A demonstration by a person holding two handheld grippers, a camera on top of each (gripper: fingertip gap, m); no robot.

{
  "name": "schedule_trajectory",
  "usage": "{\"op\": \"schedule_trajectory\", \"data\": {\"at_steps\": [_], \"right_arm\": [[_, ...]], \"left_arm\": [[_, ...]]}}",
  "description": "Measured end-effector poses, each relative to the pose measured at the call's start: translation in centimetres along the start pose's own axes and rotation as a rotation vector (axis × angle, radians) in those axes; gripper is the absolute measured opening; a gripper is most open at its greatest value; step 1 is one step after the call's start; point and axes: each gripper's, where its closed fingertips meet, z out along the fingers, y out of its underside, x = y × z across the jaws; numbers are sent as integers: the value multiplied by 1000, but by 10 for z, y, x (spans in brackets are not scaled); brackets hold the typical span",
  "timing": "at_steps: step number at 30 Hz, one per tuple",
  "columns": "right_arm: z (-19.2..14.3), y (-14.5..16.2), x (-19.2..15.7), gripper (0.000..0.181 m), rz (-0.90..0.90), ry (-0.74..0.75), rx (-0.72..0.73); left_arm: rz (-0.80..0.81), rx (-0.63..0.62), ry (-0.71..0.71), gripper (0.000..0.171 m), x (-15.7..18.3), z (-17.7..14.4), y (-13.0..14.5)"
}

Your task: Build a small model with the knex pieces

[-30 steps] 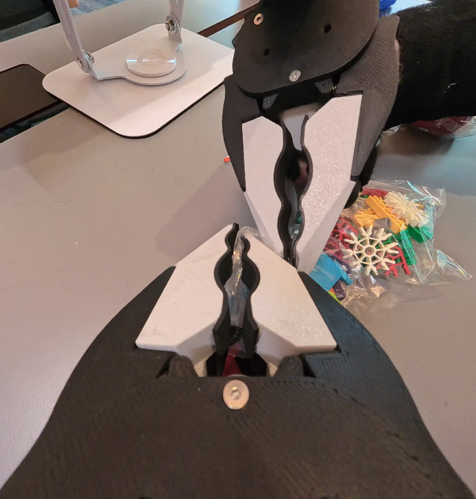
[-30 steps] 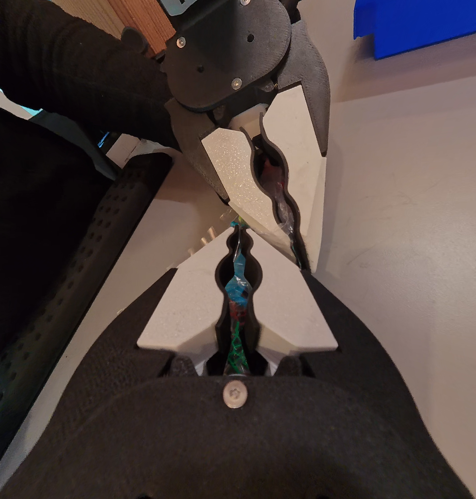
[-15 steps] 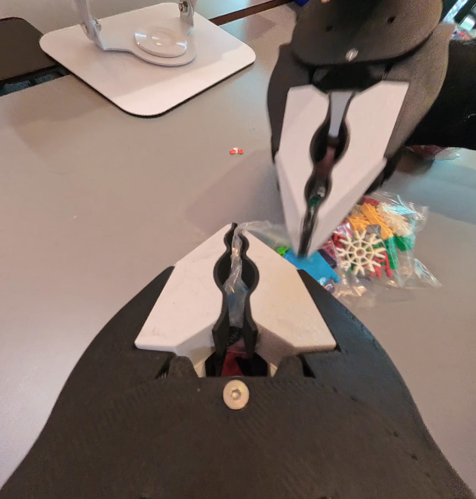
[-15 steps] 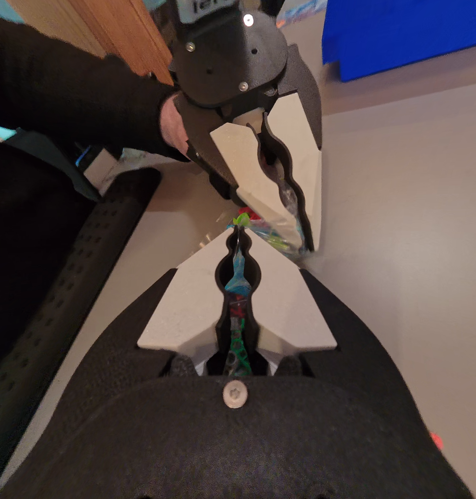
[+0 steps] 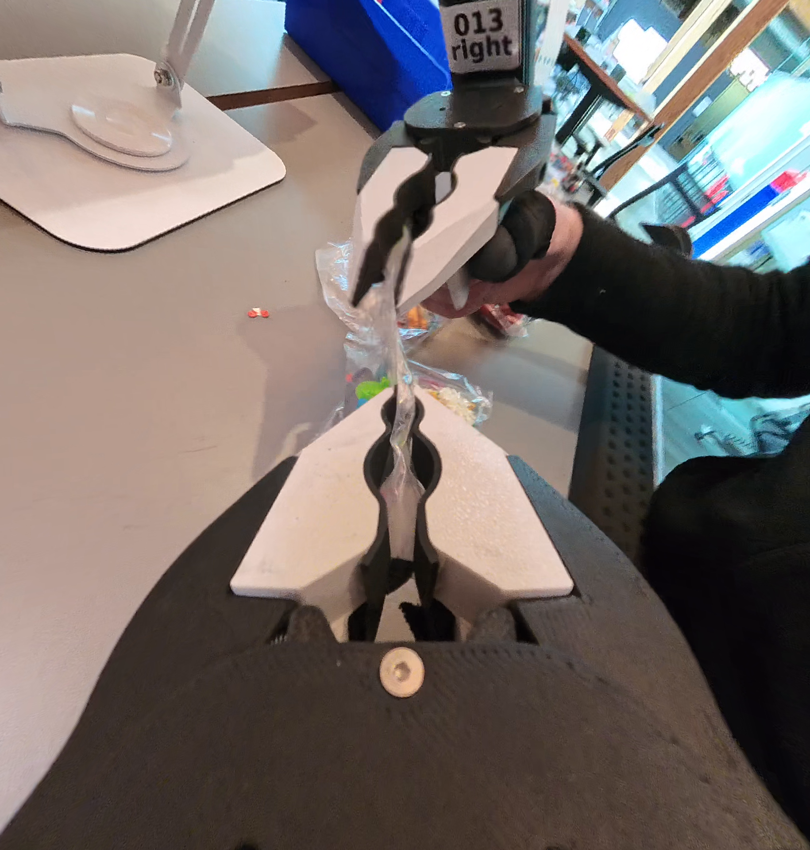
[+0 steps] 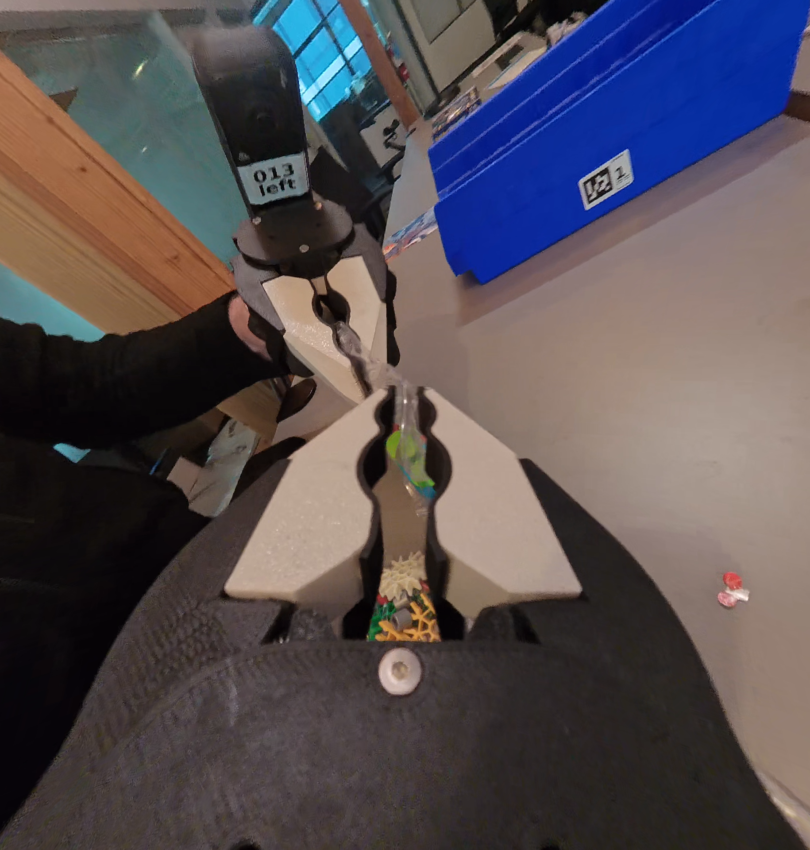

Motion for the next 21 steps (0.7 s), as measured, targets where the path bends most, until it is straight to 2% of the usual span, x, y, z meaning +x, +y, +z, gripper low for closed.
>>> {"op": "schedule_trajectory", "data": {"at_steps": [3,5,9,15,18,21], "right_arm": [[-13,-6,-1,36,-14,73,43],[-17,2,0,49,-43,133,7],[-7,15,-8,41,-72,165,-27],[2,21,-15,0,-66,129,22],[8,29,-17,0,-94,152,-29],[9,27,-17,0,-72,143,-23]], "left_arm": [[-86,59,27,0,5,-2,-3],[-140,111,36,0,6,-4,-6],[-170,126,64,0,14,2,-6],[-114,132,94,0,31,15,-9],[-13,94,68,0,33,20,-2],[82,99,42,0,38,24,-6]]}}
